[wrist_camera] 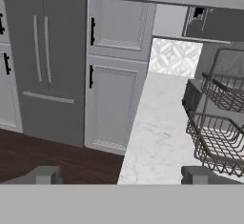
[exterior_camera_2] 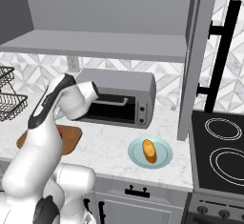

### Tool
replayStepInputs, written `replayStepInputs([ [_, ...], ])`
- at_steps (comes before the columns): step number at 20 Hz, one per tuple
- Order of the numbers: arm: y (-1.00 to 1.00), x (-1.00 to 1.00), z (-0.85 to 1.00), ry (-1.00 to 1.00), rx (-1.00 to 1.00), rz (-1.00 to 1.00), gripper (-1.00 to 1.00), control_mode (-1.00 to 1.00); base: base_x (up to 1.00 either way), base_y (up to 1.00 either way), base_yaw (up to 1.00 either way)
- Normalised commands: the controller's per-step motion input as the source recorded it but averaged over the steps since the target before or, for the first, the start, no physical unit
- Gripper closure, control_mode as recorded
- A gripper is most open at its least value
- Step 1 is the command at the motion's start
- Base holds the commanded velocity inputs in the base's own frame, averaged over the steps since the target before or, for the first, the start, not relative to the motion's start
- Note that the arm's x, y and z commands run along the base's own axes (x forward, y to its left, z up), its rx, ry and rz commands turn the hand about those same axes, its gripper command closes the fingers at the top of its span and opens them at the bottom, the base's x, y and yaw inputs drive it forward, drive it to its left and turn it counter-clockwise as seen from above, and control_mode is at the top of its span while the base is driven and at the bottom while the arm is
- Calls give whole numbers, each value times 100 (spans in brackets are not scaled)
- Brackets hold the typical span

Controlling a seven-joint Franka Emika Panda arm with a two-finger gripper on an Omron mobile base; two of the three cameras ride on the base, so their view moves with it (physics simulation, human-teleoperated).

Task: From the different types of pastries on the counter, select a croissant and place it on the cutting board. Then retrieve a jar of jam from the cabinet and place it alongside the croissant on the cutting board.

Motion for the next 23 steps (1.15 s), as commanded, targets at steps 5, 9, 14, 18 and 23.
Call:
replayStepInputs([
  [5, 0, -19, 34, 0, 0, 0, -100, -100, 0, 0, 0],
  [9, 0, -16, 22, 0, 0, 0, -100, -100, 0, 0, 0],
  [14, 0, -15, 31, 0, 0, 0, -100, -100, 0, 0, 0],
  [18, 0, -21, 54, 0, 0, 0, -100, -100, 0, 0, 0],
  [23, 0, -33, 68, -2, 0, 0, -100, -100, 0, 0, 0],
])
